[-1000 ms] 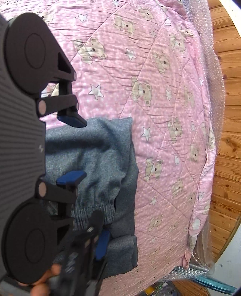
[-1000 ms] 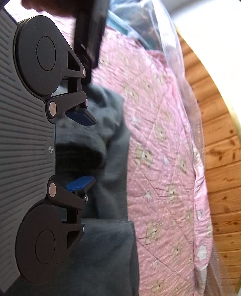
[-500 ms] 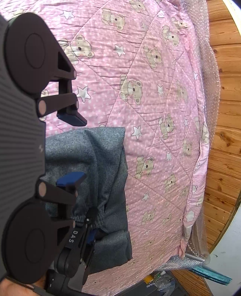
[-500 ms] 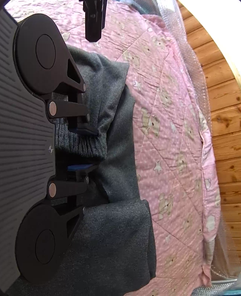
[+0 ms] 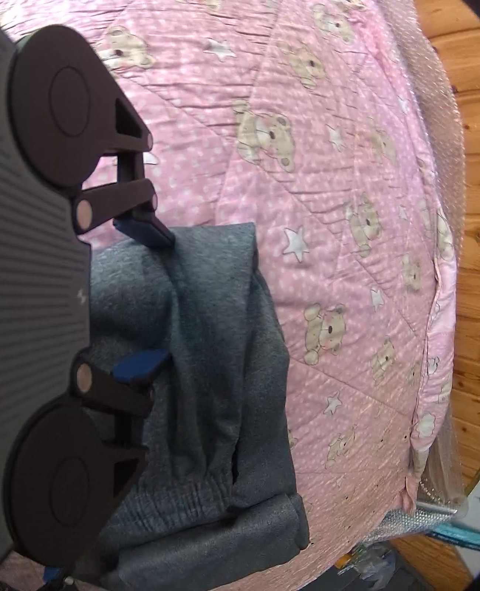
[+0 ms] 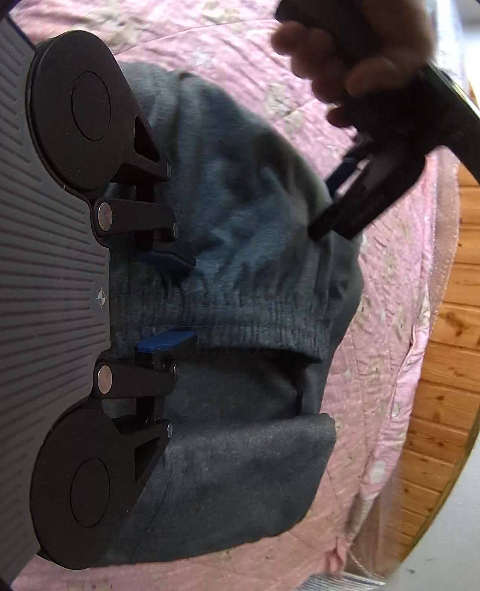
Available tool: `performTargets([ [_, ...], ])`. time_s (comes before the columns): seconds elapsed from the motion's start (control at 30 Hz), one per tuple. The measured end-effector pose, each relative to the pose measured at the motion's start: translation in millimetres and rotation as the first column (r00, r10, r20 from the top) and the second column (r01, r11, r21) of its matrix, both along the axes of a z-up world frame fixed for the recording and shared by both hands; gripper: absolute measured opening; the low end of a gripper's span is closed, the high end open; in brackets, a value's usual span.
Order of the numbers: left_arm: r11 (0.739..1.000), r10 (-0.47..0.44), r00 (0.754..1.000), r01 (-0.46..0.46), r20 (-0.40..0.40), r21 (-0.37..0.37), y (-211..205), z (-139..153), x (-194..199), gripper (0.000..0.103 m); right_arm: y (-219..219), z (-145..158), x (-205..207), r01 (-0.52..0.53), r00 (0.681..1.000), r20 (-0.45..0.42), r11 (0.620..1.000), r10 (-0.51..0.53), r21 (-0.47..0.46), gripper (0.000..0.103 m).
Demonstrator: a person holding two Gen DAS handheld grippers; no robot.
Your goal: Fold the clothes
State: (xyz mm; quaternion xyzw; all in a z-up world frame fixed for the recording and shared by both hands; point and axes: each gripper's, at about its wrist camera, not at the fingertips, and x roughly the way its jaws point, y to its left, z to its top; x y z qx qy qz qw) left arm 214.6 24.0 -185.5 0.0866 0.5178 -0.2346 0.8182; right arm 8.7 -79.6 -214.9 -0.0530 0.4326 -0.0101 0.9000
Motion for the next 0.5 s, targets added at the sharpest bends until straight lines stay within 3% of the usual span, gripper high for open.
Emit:
performTargets([
  [0.1, 1.000, 0.007, 1.000, -0.007, -0.024, 0.000, 1, 4, 5, 0.061, -3, 13, 1, 0.029, 0.999, -0.014, 1.000, -0.029, 0.004, 0.042],
  [0.17, 0.999, 0.025, 0.999, -0.025, -0.026, -0.021, 10, 13, 3, 0.058, 4, 32, -6, 0.012, 1.000, 0.020, 1.000, -0.012, 0.010, 0.042],
  [0.2, 0.999, 0.033, 0.999, -0.034, -0.022, -0.033, 16, 18, 0, 0.058, 12, 41, -12, -0.021, 0.999, 0.038, 1.000, 0.021, 0.008, 0.043],
  [0.3, 0.998, 0.047, 0.999, -0.048, -0.014, -0.051, 36, 29, -7, 0.060, 51, 53, -31, -0.176, 0.983, 0.049, 0.984, 0.176, 0.001, 0.059],
  [0.33, 0.997, 0.060, 0.998, -0.061, -0.019, -0.049, 43, 29, -9, 0.060, 65, 51, -37, -0.231, 0.972, 0.039, 0.973, 0.231, -0.004, 0.064],
  [0.5, 0.987, 0.117, 0.983, -0.131, -0.140, -0.097, 66, 8, -9, 0.060, 127, 7, -51, -0.412, 0.911, -0.085, 0.897, 0.403, -0.160, 0.064],
])
